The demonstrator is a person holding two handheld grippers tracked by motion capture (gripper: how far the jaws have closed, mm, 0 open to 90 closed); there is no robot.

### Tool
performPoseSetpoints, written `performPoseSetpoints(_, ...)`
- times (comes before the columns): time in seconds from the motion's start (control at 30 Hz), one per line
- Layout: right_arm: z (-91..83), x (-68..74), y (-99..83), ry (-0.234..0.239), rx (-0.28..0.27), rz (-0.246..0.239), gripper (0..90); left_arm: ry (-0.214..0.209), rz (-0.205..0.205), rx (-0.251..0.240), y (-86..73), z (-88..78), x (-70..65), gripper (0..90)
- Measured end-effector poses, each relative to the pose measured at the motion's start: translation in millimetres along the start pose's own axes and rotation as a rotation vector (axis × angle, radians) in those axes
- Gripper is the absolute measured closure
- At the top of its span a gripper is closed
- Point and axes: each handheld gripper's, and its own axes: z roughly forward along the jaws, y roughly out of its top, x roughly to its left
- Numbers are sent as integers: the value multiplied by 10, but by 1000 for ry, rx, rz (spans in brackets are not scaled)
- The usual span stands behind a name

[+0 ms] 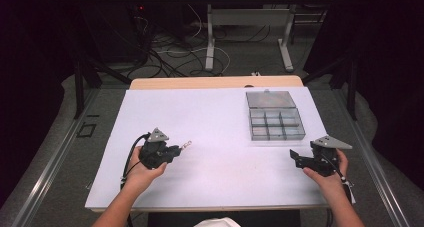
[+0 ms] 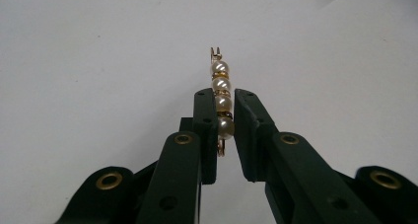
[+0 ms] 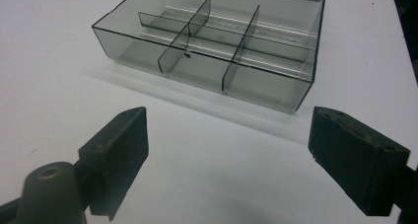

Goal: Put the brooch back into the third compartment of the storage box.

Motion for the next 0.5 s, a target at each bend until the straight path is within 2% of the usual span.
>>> performPoseSetpoints(0.23,8,41,1,15,6,-14,150,-41,27,10,-1,49,-148,805)
performPoseSetpoints(0.33,11,58,2,20,8,-45,150,-61,25,14,1,75,-215,806)
performPoseSetpoints(0.37,14,70,3,24,7,-47,150,-64,45,20,8,77,-222,805)
performPoseSetpoints(0.47,13,101,6,10,0,-93,148,-78,49,20,18,91,-273,805)
performPoseSetpoints(0.5,8,113,12,17,5,-100,148,-82,63,33,28,83,-278,806)
